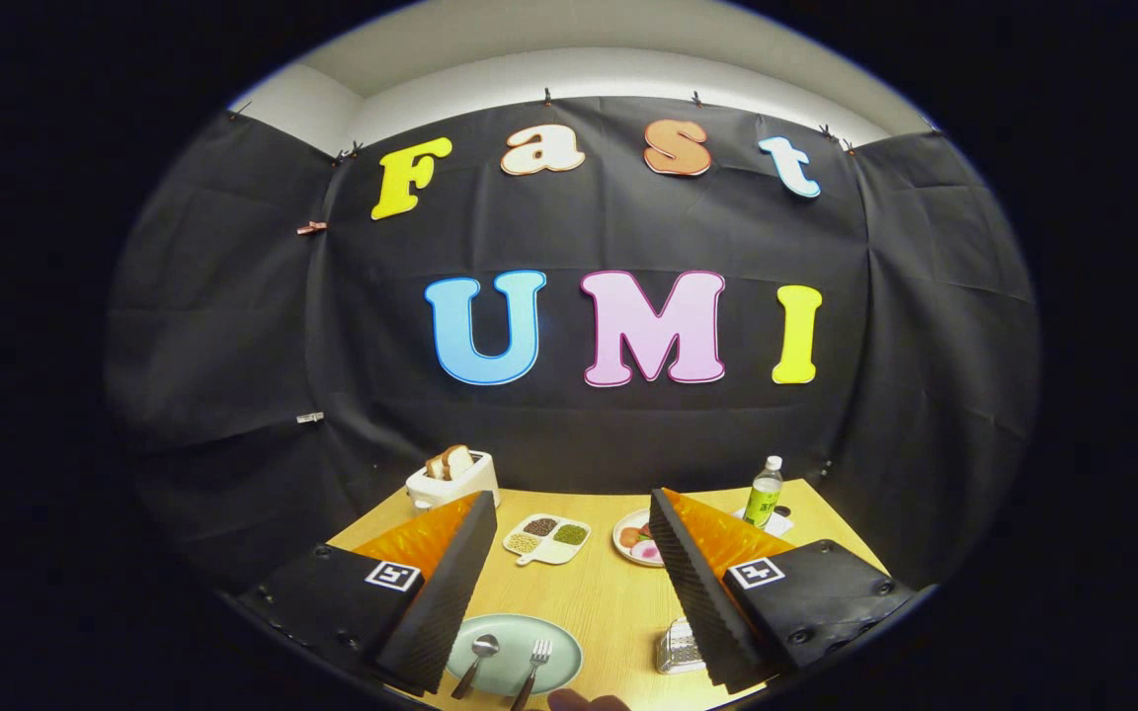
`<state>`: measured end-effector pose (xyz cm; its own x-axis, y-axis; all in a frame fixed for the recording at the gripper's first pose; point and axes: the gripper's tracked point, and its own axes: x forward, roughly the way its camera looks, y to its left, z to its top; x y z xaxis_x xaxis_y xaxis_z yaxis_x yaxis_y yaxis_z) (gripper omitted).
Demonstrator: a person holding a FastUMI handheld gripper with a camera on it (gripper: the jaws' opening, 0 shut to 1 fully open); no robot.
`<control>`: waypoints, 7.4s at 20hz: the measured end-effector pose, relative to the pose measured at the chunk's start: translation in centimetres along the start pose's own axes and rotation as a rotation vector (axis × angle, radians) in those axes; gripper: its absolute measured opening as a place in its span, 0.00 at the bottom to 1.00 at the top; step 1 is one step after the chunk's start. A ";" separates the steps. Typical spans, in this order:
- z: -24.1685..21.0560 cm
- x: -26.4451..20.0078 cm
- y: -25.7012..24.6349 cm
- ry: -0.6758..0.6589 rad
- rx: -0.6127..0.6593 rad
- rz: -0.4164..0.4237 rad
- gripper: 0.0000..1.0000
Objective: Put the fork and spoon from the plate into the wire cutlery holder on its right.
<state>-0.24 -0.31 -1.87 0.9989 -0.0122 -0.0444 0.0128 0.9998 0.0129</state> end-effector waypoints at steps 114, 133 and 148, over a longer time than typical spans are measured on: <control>-14.2 2.1 -3.7 0.716 0.108 0.179 0.99; -37.2 -0.3 11.2 1.189 0.046 0.191 0.99; -40.6 -0.3 10.6 1.341 0.091 0.091 0.32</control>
<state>-2.23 10.80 -42.29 0.1843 0.1287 -0.9744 0.0046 0.9913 0.1318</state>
